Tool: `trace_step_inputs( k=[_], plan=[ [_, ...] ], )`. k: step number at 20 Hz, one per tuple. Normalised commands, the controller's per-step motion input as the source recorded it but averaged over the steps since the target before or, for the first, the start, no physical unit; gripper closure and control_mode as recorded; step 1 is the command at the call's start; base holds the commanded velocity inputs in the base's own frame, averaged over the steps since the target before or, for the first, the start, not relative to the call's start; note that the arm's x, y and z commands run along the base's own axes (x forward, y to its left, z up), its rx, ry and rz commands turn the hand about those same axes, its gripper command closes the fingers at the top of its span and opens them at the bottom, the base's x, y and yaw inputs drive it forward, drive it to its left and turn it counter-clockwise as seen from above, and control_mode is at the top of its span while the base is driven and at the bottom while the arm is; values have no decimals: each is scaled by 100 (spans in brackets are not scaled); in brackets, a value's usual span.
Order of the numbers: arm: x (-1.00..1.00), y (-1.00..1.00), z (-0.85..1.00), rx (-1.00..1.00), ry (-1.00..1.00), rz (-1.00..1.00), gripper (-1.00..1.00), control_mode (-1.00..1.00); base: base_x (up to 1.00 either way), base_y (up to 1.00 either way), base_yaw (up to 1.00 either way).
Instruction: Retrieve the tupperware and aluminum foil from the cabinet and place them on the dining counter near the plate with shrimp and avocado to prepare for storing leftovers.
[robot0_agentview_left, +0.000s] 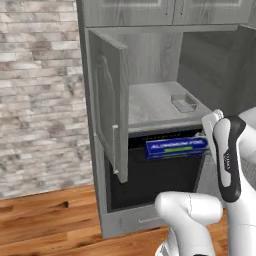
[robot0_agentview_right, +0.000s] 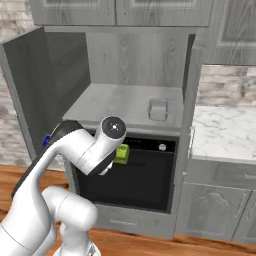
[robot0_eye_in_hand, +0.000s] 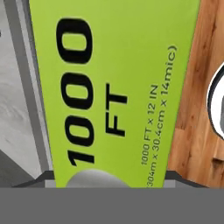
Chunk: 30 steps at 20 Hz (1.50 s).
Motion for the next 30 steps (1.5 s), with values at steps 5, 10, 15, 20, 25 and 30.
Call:
trace_step_inputs(
  k=[5, 10, 15, 20, 25, 30],
  plan=[
    [0, 0, 0, 0, 0, 0, 100, 100, -88, 0, -5],
    [0, 0, 0, 0, 0, 0, 100, 100, -33, 4, -46],
    [0, 0, 0, 0, 0, 0, 100, 100, -2, 0, -74],
    [0, 0, 0, 0, 0, 0, 100, 100, 0, 0, -82],
    [0, 0, 0, 0, 0, 0, 100, 100, 0, 2, -87],
    [0, 0, 0, 0, 0, 0, 100, 100, 0, 1, -89]
  ],
)
